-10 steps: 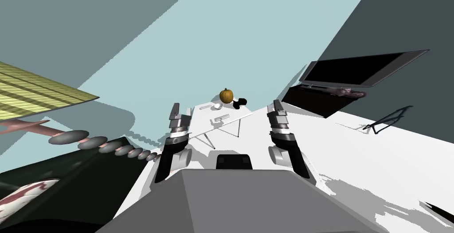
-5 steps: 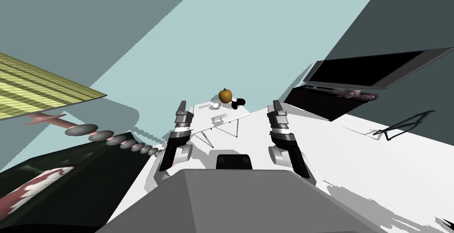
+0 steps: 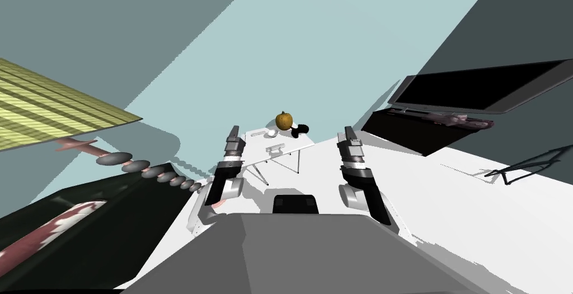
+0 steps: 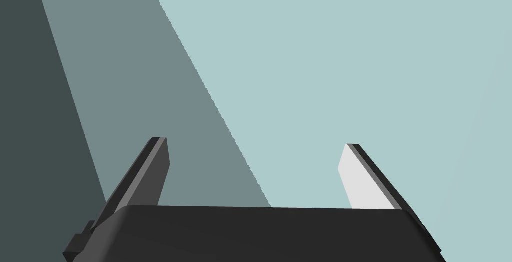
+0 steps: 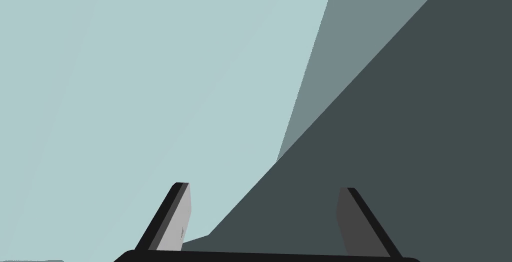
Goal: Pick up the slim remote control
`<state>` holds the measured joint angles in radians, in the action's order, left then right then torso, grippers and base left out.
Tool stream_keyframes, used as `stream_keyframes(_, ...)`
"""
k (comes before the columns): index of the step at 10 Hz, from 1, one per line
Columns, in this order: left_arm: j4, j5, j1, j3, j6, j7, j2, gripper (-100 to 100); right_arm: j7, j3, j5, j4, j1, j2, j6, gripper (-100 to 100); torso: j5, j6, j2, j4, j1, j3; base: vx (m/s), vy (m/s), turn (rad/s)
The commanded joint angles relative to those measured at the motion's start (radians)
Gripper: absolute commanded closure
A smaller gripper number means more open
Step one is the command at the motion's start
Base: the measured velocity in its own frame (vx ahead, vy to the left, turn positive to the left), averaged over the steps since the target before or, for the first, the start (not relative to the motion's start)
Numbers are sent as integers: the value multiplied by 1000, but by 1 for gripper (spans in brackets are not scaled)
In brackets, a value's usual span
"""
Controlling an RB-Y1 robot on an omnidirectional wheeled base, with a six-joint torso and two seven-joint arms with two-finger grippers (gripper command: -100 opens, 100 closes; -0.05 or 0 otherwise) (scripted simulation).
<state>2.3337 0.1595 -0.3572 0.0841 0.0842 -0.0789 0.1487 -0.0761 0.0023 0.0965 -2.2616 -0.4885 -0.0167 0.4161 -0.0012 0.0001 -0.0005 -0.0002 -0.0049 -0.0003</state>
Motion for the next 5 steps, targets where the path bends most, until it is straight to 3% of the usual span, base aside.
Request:
stream_keyframes(1, -25, 15, 41, 2, -50, 14, 3, -100, 0, 0, 0, 0, 0, 0, 0, 0, 0, 0, 0, 0, 0, 0, 6, -111, 91)
stream_keyframes(4, -46, 26, 78, 6, -122, 24, 6, -100, 0, 0, 0, 0, 0, 0, 0, 0, 0, 0, -1, 0, -2, 0, 0, -103, 65)
stream_keyframes(5, -70, 36, 117, 9, -159, 34, 8, -100, 0, 0, 0, 0, 0, 0, 0, 0, 0, 0, 0, 0, -1, 0, -12, -98, 102)
